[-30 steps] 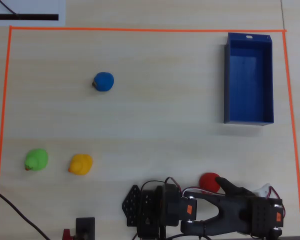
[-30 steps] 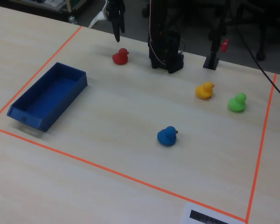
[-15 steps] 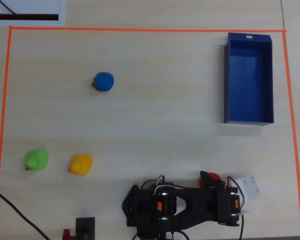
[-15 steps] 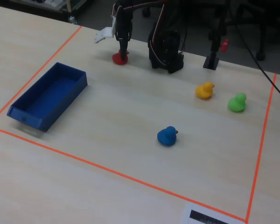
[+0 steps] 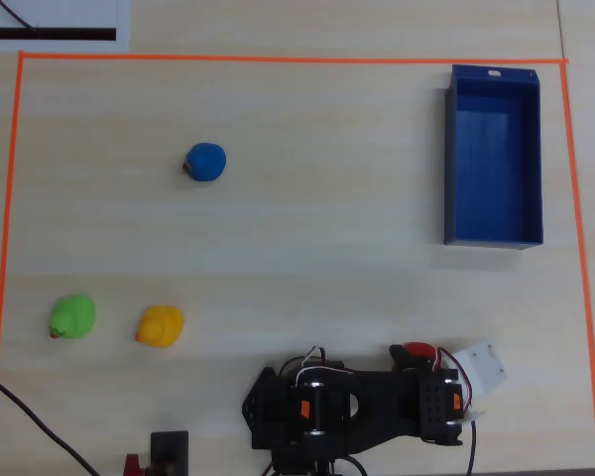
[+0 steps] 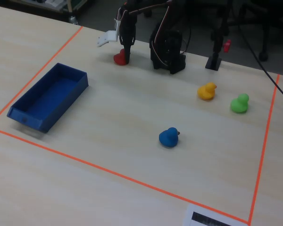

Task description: Grasp red duck and put it into box.

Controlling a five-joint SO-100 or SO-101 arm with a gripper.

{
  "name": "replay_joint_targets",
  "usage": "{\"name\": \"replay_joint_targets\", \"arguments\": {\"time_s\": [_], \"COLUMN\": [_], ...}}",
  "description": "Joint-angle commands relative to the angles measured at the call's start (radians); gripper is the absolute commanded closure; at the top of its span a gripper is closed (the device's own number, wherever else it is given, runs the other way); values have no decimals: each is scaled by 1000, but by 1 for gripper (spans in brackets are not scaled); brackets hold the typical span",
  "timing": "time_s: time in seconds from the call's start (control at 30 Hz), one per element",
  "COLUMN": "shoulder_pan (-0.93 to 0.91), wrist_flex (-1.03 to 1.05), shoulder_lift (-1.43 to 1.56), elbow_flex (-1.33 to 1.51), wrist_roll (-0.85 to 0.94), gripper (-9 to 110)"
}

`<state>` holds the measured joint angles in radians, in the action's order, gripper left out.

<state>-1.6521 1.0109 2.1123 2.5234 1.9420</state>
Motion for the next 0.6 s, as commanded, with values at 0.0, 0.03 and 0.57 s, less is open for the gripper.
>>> {"name": "replay_joint_targets", "arguments": {"time_s": [0.0,0.03,0.57], "shoulder_pan": [15,17,63], "wrist_flex": [3,3,-41], "shoulder_lift": [28,28,32], "elbow_flex": [-21,-26,-28], "wrist_roll": [9,9,11], "gripper": [73,74,79]}}
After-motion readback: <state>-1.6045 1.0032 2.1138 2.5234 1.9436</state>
